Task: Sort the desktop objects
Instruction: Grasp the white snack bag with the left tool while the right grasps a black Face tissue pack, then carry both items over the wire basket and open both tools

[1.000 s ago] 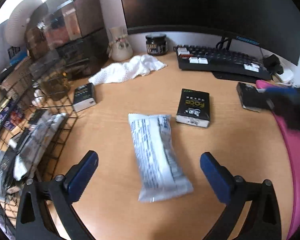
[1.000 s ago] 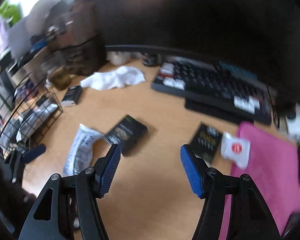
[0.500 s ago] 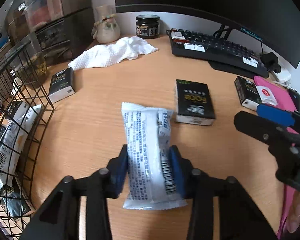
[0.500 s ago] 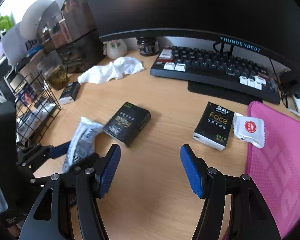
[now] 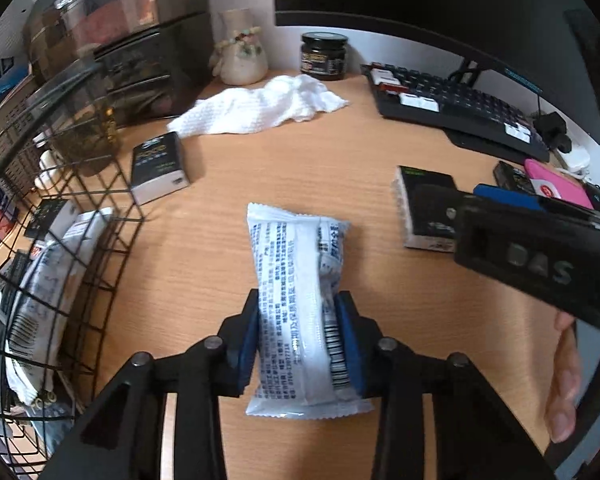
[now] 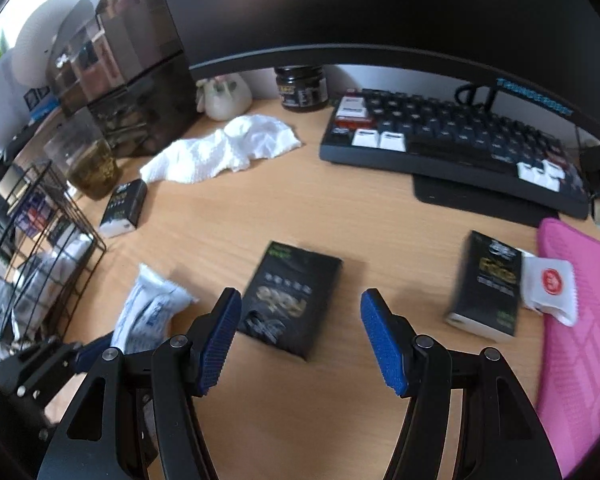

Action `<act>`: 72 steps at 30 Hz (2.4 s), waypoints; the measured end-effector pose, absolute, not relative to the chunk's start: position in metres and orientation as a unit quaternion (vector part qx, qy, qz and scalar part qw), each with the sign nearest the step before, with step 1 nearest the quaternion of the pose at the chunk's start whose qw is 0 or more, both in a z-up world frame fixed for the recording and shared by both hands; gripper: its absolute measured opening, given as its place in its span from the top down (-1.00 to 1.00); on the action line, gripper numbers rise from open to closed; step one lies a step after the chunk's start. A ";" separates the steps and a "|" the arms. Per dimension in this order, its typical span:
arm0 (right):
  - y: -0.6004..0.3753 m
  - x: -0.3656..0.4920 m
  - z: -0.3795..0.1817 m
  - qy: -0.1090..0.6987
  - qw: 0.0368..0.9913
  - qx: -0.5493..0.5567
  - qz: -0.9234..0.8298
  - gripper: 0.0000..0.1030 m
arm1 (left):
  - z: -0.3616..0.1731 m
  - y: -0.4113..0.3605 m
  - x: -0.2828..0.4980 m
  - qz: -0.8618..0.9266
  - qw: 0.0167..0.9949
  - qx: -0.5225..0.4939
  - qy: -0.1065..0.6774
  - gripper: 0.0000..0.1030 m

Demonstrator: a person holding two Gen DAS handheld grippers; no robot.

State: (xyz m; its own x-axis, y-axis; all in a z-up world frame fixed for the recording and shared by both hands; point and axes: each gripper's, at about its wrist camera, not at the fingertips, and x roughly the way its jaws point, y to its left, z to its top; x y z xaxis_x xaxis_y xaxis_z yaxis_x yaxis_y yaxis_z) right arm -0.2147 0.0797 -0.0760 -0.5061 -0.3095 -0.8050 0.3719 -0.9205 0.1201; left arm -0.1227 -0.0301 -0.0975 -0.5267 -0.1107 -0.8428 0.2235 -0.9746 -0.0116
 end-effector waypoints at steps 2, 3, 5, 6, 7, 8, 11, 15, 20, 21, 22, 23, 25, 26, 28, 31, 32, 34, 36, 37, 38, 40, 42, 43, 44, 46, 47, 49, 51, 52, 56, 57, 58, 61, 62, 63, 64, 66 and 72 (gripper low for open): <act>0.074 -0.219 -0.082 0.034 0.191 0.463 -0.865 -0.21 | -0.098 -0.034 -0.121 -0.872 0.093 0.477 0.062 0.22; 0.073 -0.220 -0.084 0.028 0.195 0.464 -0.863 -0.21 | -0.098 -0.036 -0.120 -0.872 0.092 0.476 0.062 0.22; 0.069 -0.220 -0.086 0.033 0.194 0.467 -0.862 -0.18 | -0.098 -0.037 -0.119 -0.873 0.093 0.476 0.062 0.22; 0.065 -0.220 -0.087 0.041 0.192 0.468 -0.861 0.12 | -0.099 -0.038 -0.119 -0.873 0.091 0.475 0.062 0.22; 0.063 -0.218 -0.089 0.051 0.188 0.471 -0.861 0.37 | -0.099 -0.038 -0.119 -0.873 0.090 0.475 0.063 0.22; 0.060 -0.216 -0.089 0.071 0.175 0.466 -0.865 0.63 | -0.099 -0.039 -0.118 -0.873 0.090 0.474 0.063 0.22; 0.060 -0.215 -0.090 0.074 0.172 0.467 -0.864 0.64 | -0.099 -0.040 -0.117 -0.874 0.092 0.473 0.065 0.22; 0.067 -0.214 -0.087 0.061 0.174 0.470 -0.863 0.64 | -0.096 -0.041 -0.116 -0.874 0.093 0.472 0.069 0.23; 0.072 -0.201 -0.071 0.059 0.179 0.458 -0.869 0.64 | -0.074 -0.035 -0.110 -0.885 0.082 0.454 0.069 0.23; 0.073 -0.198 -0.065 0.057 0.182 0.454 -0.871 0.64 | -0.066 -0.034 -0.107 -0.889 0.077 0.447 0.071 0.23; 0.074 -0.195 -0.058 0.054 0.185 0.449 -0.873 0.64 | -0.059 -0.032 -0.105 -0.892 0.072 0.441 0.073 0.23; 0.074 -0.191 -0.048 0.050 0.189 0.442 -0.876 0.64 | -0.048 -0.031 -0.102 -0.897 0.066 0.432 0.075 0.23; 0.073 -0.185 -0.030 0.048 0.197 0.427 -0.881 0.64 | -0.026 -0.033 -0.095 -0.906 0.059 0.412 0.081 0.23; 0.070 -0.181 -0.020 0.049 0.202 0.420 -0.884 0.64 | -0.016 -0.037 -0.091 -0.909 0.059 0.403 0.087 0.23; 0.060 -0.174 0.002 0.054 0.216 0.404 -0.887 0.64 | 0.006 -0.048 -0.081 -0.917 0.061 0.382 0.100 0.23; 0.038 -0.162 0.027 0.057 0.246 0.384 -0.888 0.64 | 0.035 -0.073 -0.064 -0.924 0.085 0.357 0.107 0.23; 0.030 -0.156 0.034 0.060 0.257 0.378 -0.887 0.64 | 0.044 -0.085 -0.058 -0.926 0.097 0.348 0.111 0.23; 0.006 -0.145 0.046 0.069 0.282 0.368 -0.883 0.64 | 0.054 -0.107 -0.047 -0.926 0.122 0.338 0.116 0.23; -0.021 -0.135 0.052 0.074 0.314 0.365 -0.873 0.63 | 0.059 -0.134 -0.036 -0.922 0.155 0.334 0.122 0.23; -0.036 -0.129 0.054 0.077 0.330 0.367 -0.866 0.63 | 0.058 -0.147 -0.031 -0.919 0.169 0.333 0.126 0.23; -0.049 -0.124 0.054 0.082 0.341 0.367 -0.861 0.63 | 0.057 -0.161 -0.026 -0.915 0.185 0.334 0.129 0.23; -0.077 -0.111 0.053 0.101 0.361 0.366 -0.852 0.63 | 0.049 -0.183 -0.017 -0.906 0.211 0.343 0.132 0.23; -0.103 -0.100 0.047 0.115 0.383 0.370 -0.839 0.63 | 0.039 -0.204 -0.007 -0.895 0.232 0.353 0.141 0.23; -0.111 -0.096 0.045 0.118 0.388 0.372 -0.835 0.63 | 0.035 -0.212 -0.002 -0.890 0.240 0.359 0.145 0.23; -0.121 -0.093 0.041 0.123 0.393 0.374 -0.831 0.63 | 0.030 -0.218 0.001 -0.886 0.246 0.364 0.148 0.23; -0.134 -0.088 0.033 0.128 0.398 0.378 -0.826 0.63 | 0.025 -0.225 0.004 -0.883 0.251 0.369 0.147 0.23; -0.141 -0.086 0.029 0.132 0.399 0.380 -0.824 0.60 | 0.021 -0.227 0.006 -0.881 0.254 0.371 0.146 0.23; -0.152 -0.085 0.020 0.146 0.403 0.388 -0.816 0.57 | 0.015 -0.234 0.005 -0.879 0.251 0.378 0.148 0.22; -0.154 -0.085 0.015 0.143 0.404 0.389 -0.816 0.33 | 0.012 -0.238 0.007 -0.880 0.247 0.370 0.164 0.07; -0.153 -0.085 0.013 0.143 0.402 0.391 -0.815 0.29 | 0.012 -0.241 0.009 -0.881 0.251 0.365 0.170 -0.22; -0.149 -0.093 0.004 0.148 0.388 0.410 -0.812 0.31 | 0.019 -0.236 0.016 -0.886 0.260 0.350 0.159 -0.51; -0.148 -0.093 0.003 0.149 0.391 0.409 -0.811 0.35 | 0.020 -0.234 0.016 -0.886 0.262 0.350 0.156 -0.52; -0.147 -0.093 0.004 0.154 0.389 0.410 -0.811 0.40 | 0.019 -0.233 0.015 -0.885 0.264 0.352 0.152 -0.54; -0.145 -0.091 0.004 0.179 0.376 0.412 -0.811 0.48 | 0.019 -0.227 0.012 -0.885 0.263 0.357 0.142 -0.54; -0.143 -0.092 0.005 0.182 0.372 0.412 -0.812 0.53 | 0.020 -0.224 0.012 -0.886 0.262 0.356 0.142 -0.54; -0.139 -0.093 0.005 0.180 0.370 0.415 -0.811 0.55 | 0.020 -0.221 0.012 -0.887 0.259 0.355 0.143 -0.54; -0.136 -0.095 0.005 0.177 0.371 0.417 -0.811 0.57 | 0.020 -0.217 0.010 -0.888 0.254 0.357 0.144 -0.54; -0.128 -0.098 0.004 0.174 0.365 0.417 -0.814 0.68 | 0.019 -0.207 0.006 -0.890 0.243 0.361 0.135 -0.54; -0.096 -0.105 0.004 0.164 0.351 0.422 -0.819 0.74 | 0.019 -0.175 -0.004 -0.896 0.229 0.364 0.114 -0.54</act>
